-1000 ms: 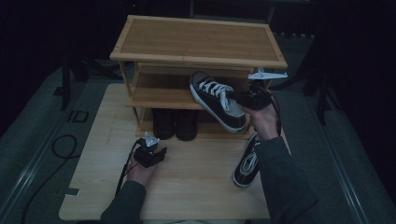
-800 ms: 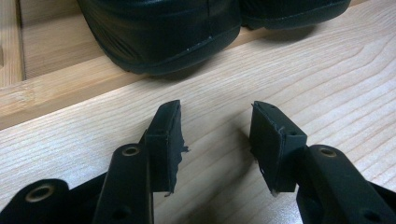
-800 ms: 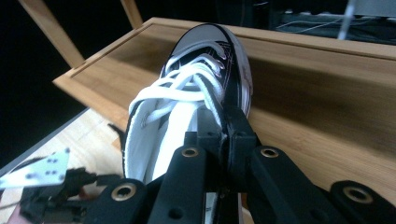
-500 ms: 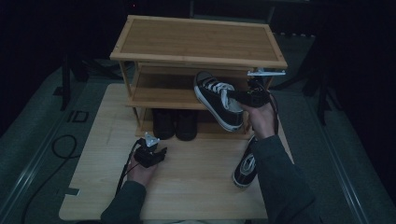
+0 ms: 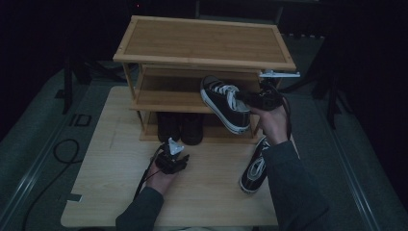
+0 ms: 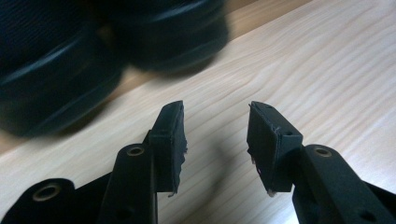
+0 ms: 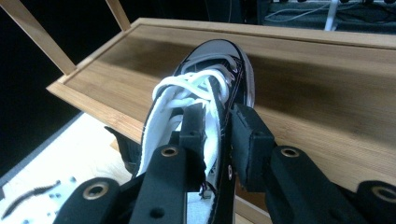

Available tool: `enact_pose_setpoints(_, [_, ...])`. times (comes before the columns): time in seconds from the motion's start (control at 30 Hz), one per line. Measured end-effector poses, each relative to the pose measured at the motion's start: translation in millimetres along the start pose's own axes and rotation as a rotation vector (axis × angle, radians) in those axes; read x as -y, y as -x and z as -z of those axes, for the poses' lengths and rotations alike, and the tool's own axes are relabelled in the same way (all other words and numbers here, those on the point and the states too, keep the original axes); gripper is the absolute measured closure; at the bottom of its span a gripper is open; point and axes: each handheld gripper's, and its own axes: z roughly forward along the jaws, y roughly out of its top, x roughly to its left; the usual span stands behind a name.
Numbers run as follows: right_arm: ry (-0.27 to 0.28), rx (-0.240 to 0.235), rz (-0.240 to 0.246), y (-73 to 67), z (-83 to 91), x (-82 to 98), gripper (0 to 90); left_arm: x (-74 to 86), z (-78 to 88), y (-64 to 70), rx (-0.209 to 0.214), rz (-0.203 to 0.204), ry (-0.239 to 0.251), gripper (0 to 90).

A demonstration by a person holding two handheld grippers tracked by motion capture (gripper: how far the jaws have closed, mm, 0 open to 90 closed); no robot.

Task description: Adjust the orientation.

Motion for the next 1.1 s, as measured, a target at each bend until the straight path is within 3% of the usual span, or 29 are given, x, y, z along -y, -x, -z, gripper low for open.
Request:
enact_pose_setpoints(0.17, [0.021,-0.003,0.005,-0.5,4.6,3.1,73.4,-17.8,-12.3,18.8,0.038,-0.026,0.009,58.8])
enact_pose_setpoints(0.27, [0.036,0.008,0.004,0.2,9.2,4.2,73.0,-28.3,-20.7,26.5,0.043,-0.064,-0.001,60.3])
enact_pose_setpoints(0.47, [0.062,0.014,0.016,1.7,19.4,3.9,71.4,-49.6,-41.5,36.0,0.04,-0.06,0.012,64.3])
enact_pose_setpoints(0.53, [0.069,0.022,0.016,3.1,22.1,4.4,71.2,-56.0,-47.8,38.4,0.03,-0.055,0.021,67.1])
enact_pose_setpoints(0.63, [0.086,0.031,0.012,5.9,27.6,7.0,70.2,-63.3,-58.0,39.6,-0.001,-0.079,-0.001,74.6])
enact_pose_setpoints(0.83, [0.097,0.068,0.023,11.9,41.0,17.2,70.4,-71.6,-71.2,38.5,-0.026,-0.051,-0.011,89.4])
enact_pose_setpoints(1.0, [0.094,0.075,0.034,14.5,50.1,24.7,71.3,-75.8,-80.6,39.3,-0.048,-0.034,-0.016,89.9])
enact_pose_setpoints(1.1, [0.08,0.071,0.056,13.3,54.3,29.6,76.4,-78.1,-85.9,41.4,-0.07,-0.034,-0.018,90.0])
